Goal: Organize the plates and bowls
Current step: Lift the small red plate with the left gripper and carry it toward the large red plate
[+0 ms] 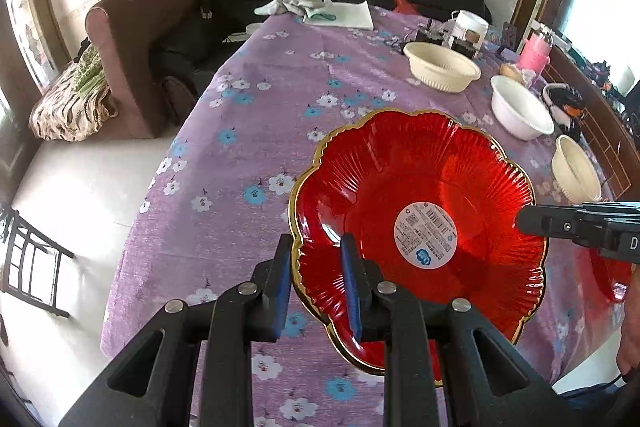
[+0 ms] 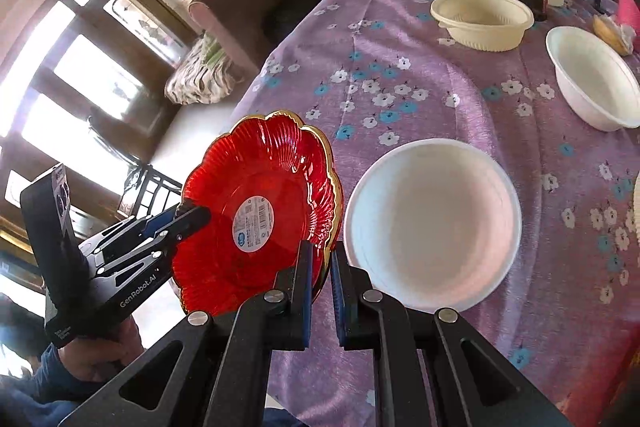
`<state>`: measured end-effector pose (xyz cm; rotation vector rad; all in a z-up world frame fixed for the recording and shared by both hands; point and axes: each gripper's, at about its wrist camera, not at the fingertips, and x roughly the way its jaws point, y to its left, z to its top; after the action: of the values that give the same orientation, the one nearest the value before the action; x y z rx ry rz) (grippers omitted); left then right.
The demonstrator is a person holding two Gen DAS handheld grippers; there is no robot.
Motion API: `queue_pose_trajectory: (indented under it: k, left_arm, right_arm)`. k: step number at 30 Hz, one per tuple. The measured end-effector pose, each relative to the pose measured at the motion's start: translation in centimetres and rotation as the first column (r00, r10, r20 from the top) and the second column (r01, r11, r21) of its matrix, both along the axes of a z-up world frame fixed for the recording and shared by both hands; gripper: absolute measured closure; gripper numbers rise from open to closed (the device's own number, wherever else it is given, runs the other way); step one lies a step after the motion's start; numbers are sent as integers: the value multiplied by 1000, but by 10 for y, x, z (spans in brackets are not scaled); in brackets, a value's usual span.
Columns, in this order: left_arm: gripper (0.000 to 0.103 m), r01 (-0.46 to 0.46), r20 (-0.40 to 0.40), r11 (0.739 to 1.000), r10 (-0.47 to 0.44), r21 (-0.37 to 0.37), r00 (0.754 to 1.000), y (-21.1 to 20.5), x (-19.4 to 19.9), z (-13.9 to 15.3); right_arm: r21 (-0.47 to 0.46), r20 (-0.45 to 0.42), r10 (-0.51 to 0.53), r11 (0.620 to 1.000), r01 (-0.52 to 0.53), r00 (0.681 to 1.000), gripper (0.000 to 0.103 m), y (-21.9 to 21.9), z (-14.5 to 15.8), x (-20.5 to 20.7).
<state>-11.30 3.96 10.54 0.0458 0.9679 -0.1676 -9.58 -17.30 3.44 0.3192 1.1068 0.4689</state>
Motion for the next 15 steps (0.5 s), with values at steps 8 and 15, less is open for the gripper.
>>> queue_pose_trajectory:
  k: [8,15]
  left_arm:
    - [81,13,15,1000,-13,13,1000,-36,-6,9]
    - [80,94,23,995,-95,40,995,-84,-3,17]
  right_arm:
    - [14,28,5,1000,-6,1000,92,-32,11,-7]
    - [46,44,-66,997,64,997,92,-79,17,-20]
